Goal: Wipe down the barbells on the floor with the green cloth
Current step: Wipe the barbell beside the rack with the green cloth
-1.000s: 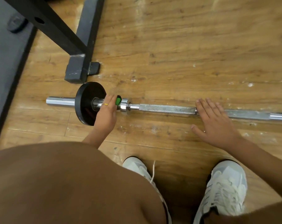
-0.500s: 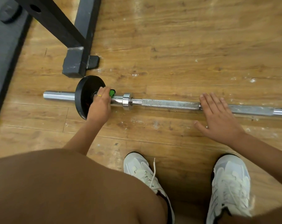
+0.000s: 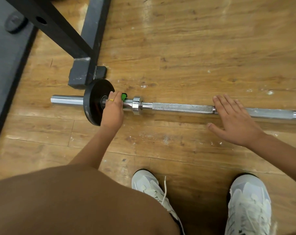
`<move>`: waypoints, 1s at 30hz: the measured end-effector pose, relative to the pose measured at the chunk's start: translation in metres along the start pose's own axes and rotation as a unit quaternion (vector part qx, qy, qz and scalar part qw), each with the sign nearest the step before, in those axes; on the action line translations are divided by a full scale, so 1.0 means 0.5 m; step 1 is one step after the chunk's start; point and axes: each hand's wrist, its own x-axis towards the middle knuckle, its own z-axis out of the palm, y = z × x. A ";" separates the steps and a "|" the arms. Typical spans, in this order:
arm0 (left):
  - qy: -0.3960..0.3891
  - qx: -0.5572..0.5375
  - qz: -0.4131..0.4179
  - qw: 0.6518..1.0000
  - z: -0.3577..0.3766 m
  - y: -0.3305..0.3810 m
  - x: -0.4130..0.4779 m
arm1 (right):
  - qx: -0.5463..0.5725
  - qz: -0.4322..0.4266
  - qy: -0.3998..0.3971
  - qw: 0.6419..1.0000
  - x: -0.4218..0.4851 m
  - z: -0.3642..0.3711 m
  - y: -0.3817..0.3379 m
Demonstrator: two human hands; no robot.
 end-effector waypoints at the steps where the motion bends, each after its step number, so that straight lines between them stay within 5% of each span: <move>1: 0.019 -0.003 -0.026 0.999 0.011 0.011 -0.006 | -0.001 0.000 0.002 1.000 0.004 0.000 0.002; 12: 0.027 0.015 0.019 0.999 0.009 0.008 0.065 | 0.005 0.008 0.023 1.000 0.054 -0.009 0.021; 18: 0.077 0.013 -0.030 0.996 0.016 -0.024 0.076 | 0.015 0.014 0.023 1.000 0.084 -0.025 0.027; 24: 0.032 -0.004 0.073 0.997 0.020 0.000 0.070 | 0.011 0.016 0.032 0.999 0.101 -0.030 0.035; 30: 0.044 -0.030 0.013 0.998 0.012 -0.008 0.113 | 0.014 0.020 0.039 0.999 0.115 -0.037 0.036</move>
